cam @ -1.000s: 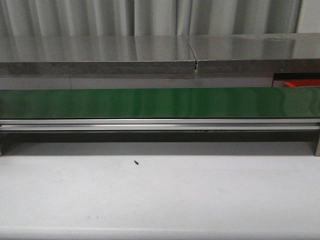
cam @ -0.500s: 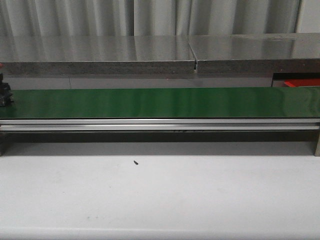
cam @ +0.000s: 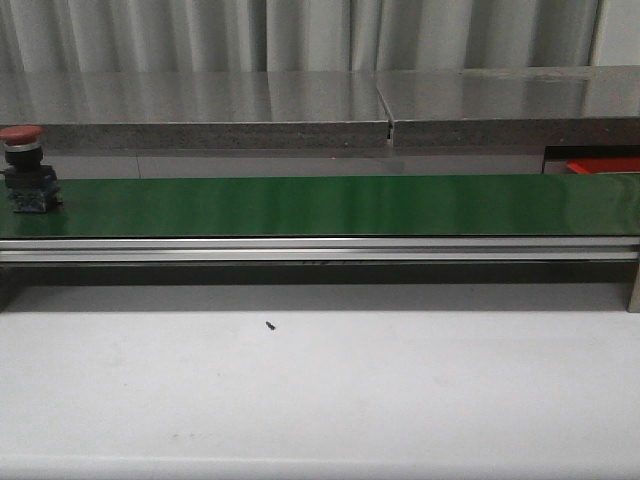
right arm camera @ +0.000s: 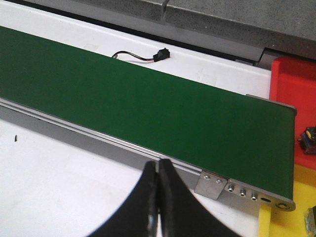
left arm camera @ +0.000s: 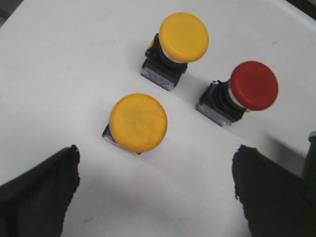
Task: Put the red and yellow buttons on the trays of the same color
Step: 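Grasp a yellow-capped button from the table with the left gripper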
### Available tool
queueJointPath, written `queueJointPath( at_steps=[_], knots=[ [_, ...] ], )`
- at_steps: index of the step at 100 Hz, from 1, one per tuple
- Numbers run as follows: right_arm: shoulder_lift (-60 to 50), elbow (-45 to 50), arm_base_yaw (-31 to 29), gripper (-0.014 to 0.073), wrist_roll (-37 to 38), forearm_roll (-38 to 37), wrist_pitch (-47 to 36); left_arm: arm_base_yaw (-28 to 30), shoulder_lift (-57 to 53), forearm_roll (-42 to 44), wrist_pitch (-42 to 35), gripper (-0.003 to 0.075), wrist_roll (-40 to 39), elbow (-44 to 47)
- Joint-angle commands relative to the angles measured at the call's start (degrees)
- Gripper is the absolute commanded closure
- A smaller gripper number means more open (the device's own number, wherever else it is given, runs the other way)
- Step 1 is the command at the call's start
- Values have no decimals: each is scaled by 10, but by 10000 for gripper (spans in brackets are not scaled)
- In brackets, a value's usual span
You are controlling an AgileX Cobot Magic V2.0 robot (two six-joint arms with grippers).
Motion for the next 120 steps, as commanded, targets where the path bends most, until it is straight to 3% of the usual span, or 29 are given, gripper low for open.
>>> queueJointPath(
  at_steps=[1, 32, 70, 84, 108, 120],
  knots=[
    [-4, -15, -1, 661, 0, 10, -26, 0, -16, -10, -21, 109, -5, -38],
    [-4, -15, -1, 661, 0, 10, -26, 0, 49, -4, -19, 109, -18, -109],
    [-4, -15, -1, 661, 0, 10, -26, 0, 80, -4, -25, 139, -18, -118],
    [-4, -15, -1, 661, 0, 10, -26, 0, 81, -4, -26, 261, -18, -118],
    [-4, -15, -1, 661, 0, 10, -26, 0, 81, -21, -14, 612, -18, -123],
    [-4, -15, -1, 661, 0, 10, -26, 0, 79, -42, 19, 717, -18, -147]
  ],
)
